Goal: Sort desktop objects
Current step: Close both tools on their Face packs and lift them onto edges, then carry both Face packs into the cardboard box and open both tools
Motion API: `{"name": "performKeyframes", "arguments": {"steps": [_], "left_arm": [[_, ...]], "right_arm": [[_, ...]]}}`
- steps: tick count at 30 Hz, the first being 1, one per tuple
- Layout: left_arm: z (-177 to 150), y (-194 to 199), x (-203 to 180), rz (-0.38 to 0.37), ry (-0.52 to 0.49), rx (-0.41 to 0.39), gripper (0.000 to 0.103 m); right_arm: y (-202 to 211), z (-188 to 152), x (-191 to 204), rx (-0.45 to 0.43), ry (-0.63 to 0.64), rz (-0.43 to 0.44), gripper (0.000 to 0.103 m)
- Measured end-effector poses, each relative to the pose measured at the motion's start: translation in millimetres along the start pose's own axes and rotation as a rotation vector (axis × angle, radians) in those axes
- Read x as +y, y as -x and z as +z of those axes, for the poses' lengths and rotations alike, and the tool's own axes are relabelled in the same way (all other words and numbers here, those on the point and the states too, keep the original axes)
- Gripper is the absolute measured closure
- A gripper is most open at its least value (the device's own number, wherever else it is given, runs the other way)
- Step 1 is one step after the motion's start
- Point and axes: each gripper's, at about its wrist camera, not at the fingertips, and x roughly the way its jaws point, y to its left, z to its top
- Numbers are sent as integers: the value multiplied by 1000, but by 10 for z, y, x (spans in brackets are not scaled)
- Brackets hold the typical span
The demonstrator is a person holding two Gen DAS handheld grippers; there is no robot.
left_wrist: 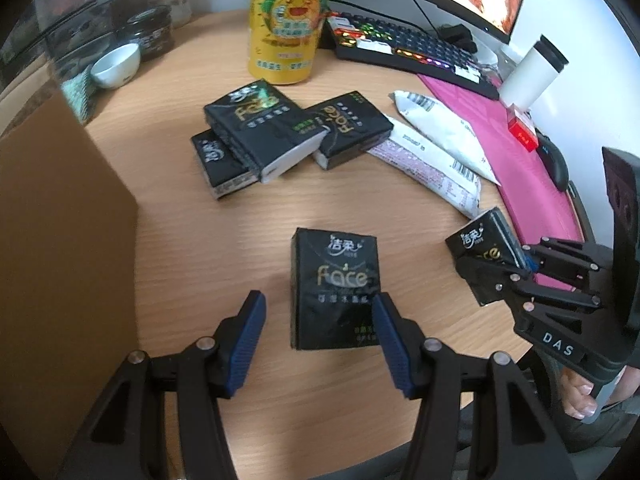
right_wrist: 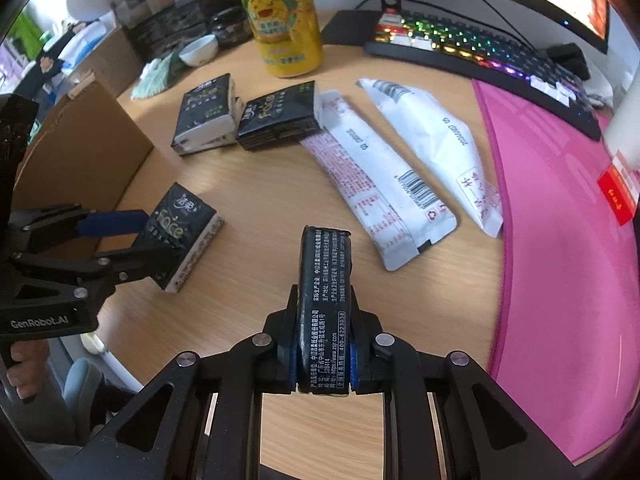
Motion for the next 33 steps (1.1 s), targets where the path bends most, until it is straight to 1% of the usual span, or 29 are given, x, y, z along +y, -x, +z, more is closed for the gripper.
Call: {"name": "performKeyframes", "arguments": {"steps": [3,4,5,6,7,8,9,13,14,15,16,17,18,23,31,32,33], "left_arm": [[12,-55,-66,-17,-14,13,42],[13,-89,-94,-11,-20,23,42],[12,-94,-130,19,-36,13,45],[10,-100,-150,38,-43,13,62],[8,-100,-170,47,-46,10,71],[7,-98,-191,34,-52,13,76],[7,-96,-198,26,-56,15,79],[-9,-96,-252,45,-78,24,79],[-10,-82,-258,48,-77,17,78],[-7,-67,-262,50,-80,10,76],[-2,-53,-262,49,-80,3,73],[9,-43,-263,46,-79,-2,66],[26,-40,-262,42,-77,-5,64],[89,-51,-282,29,-76,-9,63],[103,-107,-308,42,-96,8,63],[103,-108,-300,42,-92,8,64],[102,-112,-292,42,-87,12,68]], "right_arm": [[1,-11,-5,-3,2,7,86],[3,-16,-6,-4,4,8,86],[7,-23,-10,-5,5,8,86],[11,-27,-15,-3,7,8,86],[10,-25,-15,-1,7,7,86],[11,-25,-17,1,7,7,85],[14,-26,-26,0,7,7,85],[38,-14,-39,-5,7,17,82],[58,-9,-47,-9,2,21,79],[85,-3,-53,-17,-2,23,77],[121,2,-57,-28,-4,24,72],[144,7,-56,-35,-5,27,68],[163,15,-54,-40,-5,33,67],[159,53,-20,-35,-2,40,67],[55,36,61,-16,20,40,67],[49,34,60,-14,21,37,67],[49,33,59,-14,24,34,67]]}}
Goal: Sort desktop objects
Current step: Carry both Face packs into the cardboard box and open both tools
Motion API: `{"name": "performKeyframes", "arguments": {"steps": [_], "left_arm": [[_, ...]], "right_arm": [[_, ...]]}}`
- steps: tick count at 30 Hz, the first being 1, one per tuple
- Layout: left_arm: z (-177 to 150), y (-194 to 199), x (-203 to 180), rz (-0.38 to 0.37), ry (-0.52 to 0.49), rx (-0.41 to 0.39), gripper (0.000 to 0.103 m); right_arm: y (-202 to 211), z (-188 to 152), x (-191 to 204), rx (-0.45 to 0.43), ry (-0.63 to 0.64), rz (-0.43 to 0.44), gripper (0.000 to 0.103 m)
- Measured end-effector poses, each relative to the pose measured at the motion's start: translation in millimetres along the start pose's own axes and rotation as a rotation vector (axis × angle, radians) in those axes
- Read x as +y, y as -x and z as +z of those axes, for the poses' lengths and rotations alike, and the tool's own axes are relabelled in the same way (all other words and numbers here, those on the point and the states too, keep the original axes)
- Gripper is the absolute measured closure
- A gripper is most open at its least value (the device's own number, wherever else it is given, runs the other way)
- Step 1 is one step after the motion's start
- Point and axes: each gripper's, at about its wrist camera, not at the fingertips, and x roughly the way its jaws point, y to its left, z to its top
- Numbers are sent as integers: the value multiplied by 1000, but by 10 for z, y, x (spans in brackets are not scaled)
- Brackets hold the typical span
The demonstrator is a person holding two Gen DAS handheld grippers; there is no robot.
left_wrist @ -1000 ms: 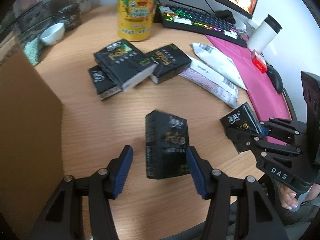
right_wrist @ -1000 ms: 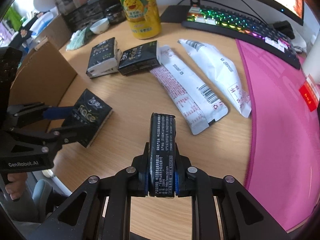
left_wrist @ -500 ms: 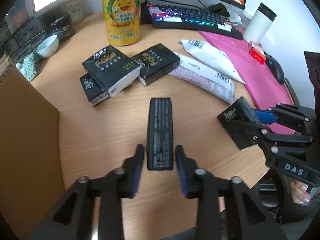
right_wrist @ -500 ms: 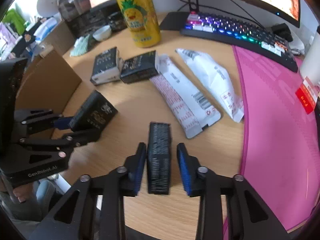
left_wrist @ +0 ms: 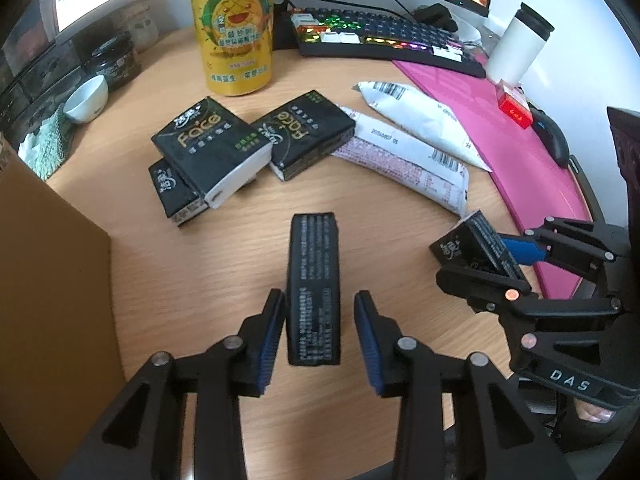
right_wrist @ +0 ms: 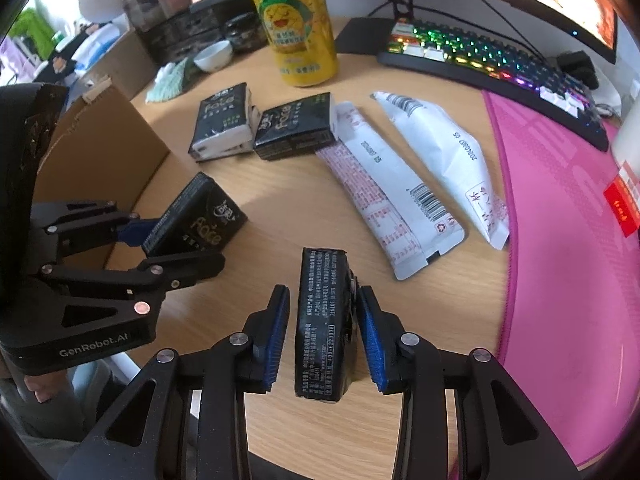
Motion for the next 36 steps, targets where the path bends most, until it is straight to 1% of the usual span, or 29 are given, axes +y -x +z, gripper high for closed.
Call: {"name": "performKeyframes", "arguments": {"steps": [1,2,3,4,6,9,12,15,17,19,21,23,26,28,29,31,34,36], "left_arm": [[-7,-1,4,-2,0,2,71],[-13,-1,5,-5,-1,7,78],[-19,2,4,-7,-3,9,81],[-24,7,-4,-7,-9,10,81],[-41,26,-22,-11,-15,10,82],[-68,108,-36,-9,-24,-3,82],[-92,309,8,-43,-17,-31,82],[-117,626,85,-79,-13,-73,82],[-164,939,189,-81,-4,-126,82],[-211,1238,324,-76,14,-180,82],[-292,1523,509,-27,42,-234,82],[-386,1724,724,28,89,-272,82],[-509,1871,1044,75,168,-301,82],[-593,1909,1224,114,218,-316,82],[-628,1903,1300,132,231,-311,82],[-712,1902,1437,150,257,-310,82],[-802,1894,1645,186,300,-314,82],[-863,1890,1732,188,314,-312,82]], "right_arm": [[7,0,4,-4,4,-3,67],[13,0,7,-4,11,-3,68],[20,-1,11,-3,15,1,71],[23,-2,7,-1,11,17,86],[31,-1,3,5,9,30,86],[67,6,26,-3,18,13,86],[158,42,81,-16,36,35,86],[307,164,234,-42,78,77,86],[383,257,361,-57,110,100,86],[491,389,575,-83,160,141,86],[589,519,851,-104,216,191,86],[663,632,1131,-116,270,248,86],[728,767,1497,-129,334,303,86],[759,860,1785,-141,379,331,86],[766,877,1866,-145,390,339,86],[748,929,2083,-146,416,365,86],[670,953,2338,-127,443,375,85],[613,942,2478,-113,458,373,85]]}}
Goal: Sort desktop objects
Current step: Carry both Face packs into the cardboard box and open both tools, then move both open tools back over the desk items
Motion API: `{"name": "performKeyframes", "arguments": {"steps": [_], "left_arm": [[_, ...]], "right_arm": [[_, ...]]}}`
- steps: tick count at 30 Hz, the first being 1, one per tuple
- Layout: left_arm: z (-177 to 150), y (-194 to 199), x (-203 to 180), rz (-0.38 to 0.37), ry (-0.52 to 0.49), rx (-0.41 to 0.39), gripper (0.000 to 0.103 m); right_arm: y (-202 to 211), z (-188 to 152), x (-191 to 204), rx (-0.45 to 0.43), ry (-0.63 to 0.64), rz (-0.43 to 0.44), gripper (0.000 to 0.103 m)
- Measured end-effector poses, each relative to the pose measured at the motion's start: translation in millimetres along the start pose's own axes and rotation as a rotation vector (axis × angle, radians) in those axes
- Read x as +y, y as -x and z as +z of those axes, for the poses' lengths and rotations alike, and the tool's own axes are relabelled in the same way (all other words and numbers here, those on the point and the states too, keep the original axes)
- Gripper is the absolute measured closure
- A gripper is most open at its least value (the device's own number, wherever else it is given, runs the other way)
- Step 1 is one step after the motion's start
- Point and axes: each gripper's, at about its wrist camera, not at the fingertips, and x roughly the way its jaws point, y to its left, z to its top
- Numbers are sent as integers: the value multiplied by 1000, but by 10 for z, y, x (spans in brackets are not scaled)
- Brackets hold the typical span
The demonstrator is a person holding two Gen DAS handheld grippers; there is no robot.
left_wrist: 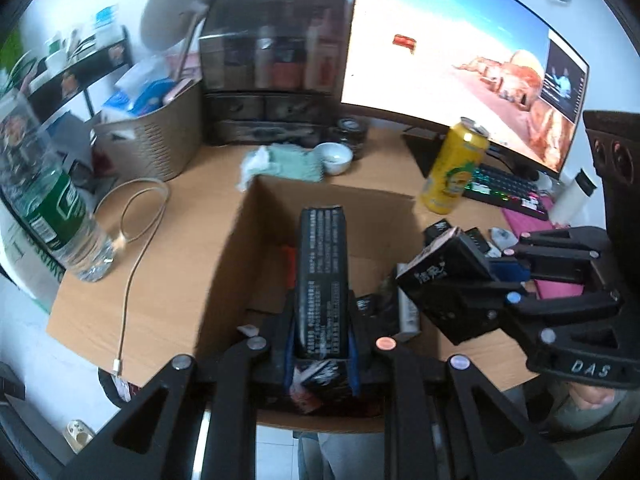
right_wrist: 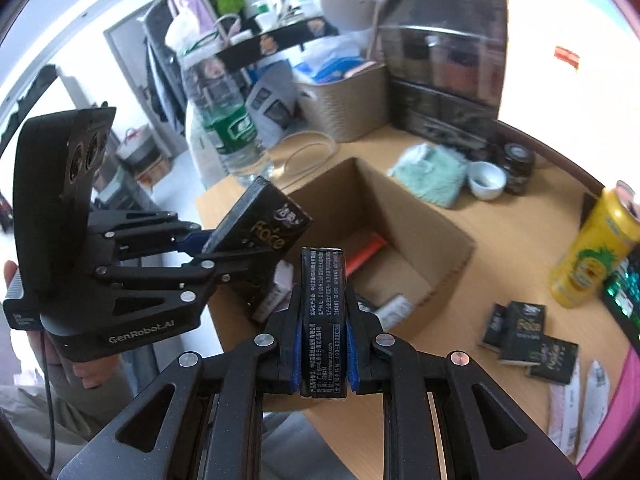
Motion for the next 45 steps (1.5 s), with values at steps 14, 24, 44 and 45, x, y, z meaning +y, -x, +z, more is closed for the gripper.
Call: {"name": "performKeyframes", "arguments": {"steps": [14,24,44,45], "left_arm": [[-156,-2,165,16,40,9,81],[-58,127,-122,1,-3,-18,66],[-145,-933,-2035,-194,-289,162,56],[-139,-1037,-2067,-193,-290,180,56]], "right_arm": [[-177,-60,-58,34,-29,-26,71],[179,-306,-276,-16,-66,-47,67],[690,-1707,-2090,35,-467,-320,66],[690,-1722,-2144,34,-475,-323,66]]}}
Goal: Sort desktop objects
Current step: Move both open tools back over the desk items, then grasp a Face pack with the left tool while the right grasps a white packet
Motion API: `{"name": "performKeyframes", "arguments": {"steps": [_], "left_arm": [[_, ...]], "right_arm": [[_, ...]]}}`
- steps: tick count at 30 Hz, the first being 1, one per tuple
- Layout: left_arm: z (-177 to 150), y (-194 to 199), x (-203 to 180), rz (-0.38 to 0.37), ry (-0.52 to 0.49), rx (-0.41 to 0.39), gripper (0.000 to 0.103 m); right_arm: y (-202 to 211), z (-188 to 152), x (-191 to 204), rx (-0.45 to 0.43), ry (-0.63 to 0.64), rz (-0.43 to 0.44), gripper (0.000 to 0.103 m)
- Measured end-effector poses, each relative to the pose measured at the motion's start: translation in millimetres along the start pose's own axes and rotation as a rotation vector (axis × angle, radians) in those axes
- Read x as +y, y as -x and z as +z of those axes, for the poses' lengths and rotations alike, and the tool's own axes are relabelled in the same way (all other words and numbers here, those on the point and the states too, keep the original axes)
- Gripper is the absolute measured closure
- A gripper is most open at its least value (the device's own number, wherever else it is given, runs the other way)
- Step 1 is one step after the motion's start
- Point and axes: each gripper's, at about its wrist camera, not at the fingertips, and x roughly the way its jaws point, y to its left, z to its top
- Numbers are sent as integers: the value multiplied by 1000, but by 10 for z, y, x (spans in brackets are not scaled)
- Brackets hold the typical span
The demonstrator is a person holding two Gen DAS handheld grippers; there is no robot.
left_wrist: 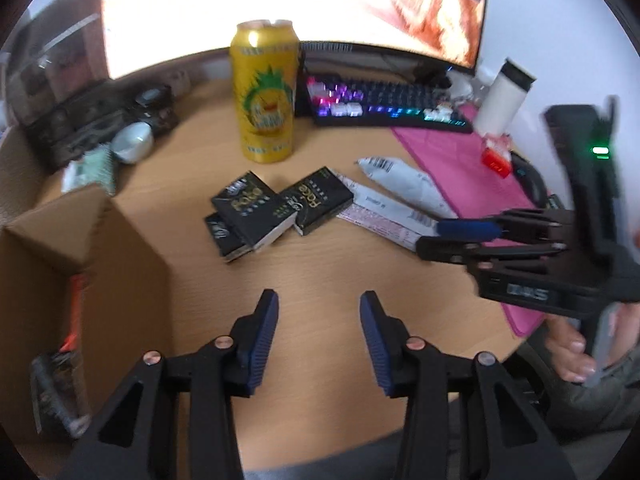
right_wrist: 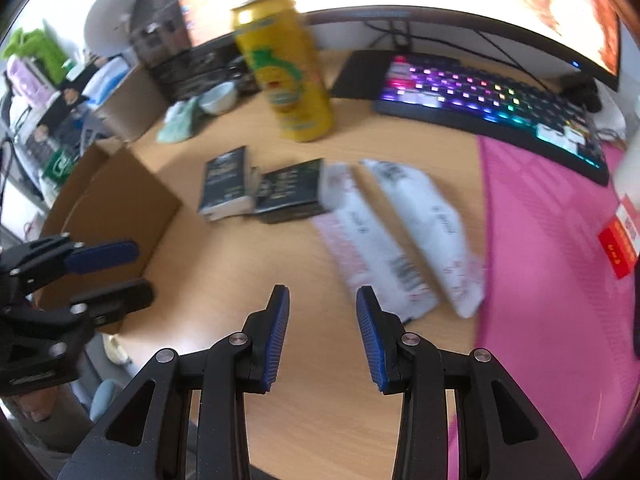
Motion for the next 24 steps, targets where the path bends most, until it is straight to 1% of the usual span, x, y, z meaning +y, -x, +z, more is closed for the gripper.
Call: {"name": "performKeyframes", "arguments": {"steps": [2,5,6,8,10,13,17,19,24], "left_arm": [[55,-157,6,-6,6,25,56],[149,-266,45,-17,15,38,56],[185,-297,74,-5,27,39,49],[266,-367,164,44,70,46,37],[328,-419,227,50,90,34,37],[394,-519,273,73,94,44,37],[488,-648,344,89,113,56,36],[521,-692,382,107,135,56,36],[593,-773,447,112,145,72,36]], "right_arm": [[-25,29,-106,0,-21,-8,66],[-11,94,-222,-16,-44,-36,66],[-27,123,-226,-17,-45,-41,66],[-70,204,-252,-13,-36,-54,66],[-62,265,-276,-23,-25,-81,66],[-51,382,-361,-36,-21,-125,66],[-163,512,-405,-14,15,-162,66],[-252,545,-422,4,22,-167,66],[-373,550,-436,23,37,-166,66]]}}
